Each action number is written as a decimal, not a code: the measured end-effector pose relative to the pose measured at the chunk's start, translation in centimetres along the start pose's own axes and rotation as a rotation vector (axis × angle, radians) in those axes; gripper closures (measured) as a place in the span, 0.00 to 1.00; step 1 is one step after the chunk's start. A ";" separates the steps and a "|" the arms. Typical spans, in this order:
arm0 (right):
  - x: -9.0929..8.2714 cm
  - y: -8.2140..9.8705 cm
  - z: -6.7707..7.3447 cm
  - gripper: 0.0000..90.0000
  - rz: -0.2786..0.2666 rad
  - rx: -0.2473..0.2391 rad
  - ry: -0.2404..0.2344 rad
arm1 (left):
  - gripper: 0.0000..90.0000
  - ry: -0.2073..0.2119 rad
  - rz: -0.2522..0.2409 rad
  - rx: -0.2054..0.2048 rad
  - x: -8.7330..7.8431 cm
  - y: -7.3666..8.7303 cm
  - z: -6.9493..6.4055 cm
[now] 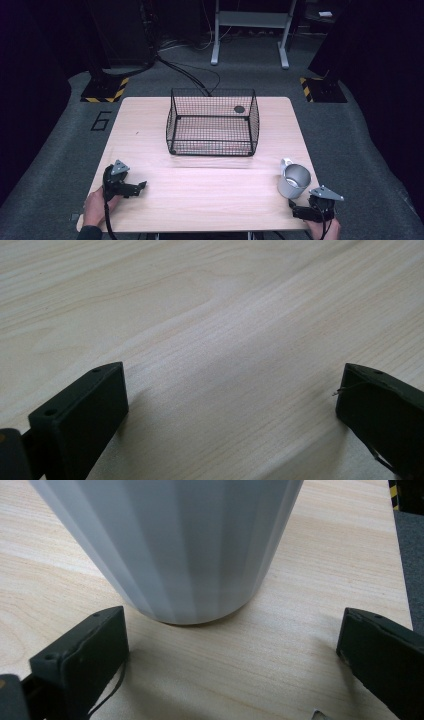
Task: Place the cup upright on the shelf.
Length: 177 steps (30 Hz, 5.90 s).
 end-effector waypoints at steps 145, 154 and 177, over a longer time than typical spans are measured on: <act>0.6 -12.9 11.9 0.07 -0.105 -0.205 -0.257 | 0.00 0.003 0.010 0.004 -0.1 0.1 0.0; 1.0 -13.8 12.8 0.07 -0.101 -0.226 -0.283 | 0.00 0.004 0.011 0.006 -0.1 0.1 0.0; 0.9 -15.8 14.5 0.07 -0.107 -0.263 -0.320 | 0.00 -0.001 0.000 0.005 0.0 0.1 0.0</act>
Point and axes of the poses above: each handheld gripper's, and its own axes: x roughly forward along the jaws, y roughly out of its underside, z roughly to its left, the point moved 6 cm from there along x, roughly forward along the jaws, and after that the axes turned 3 degrees about x, right-handed, at the moved point
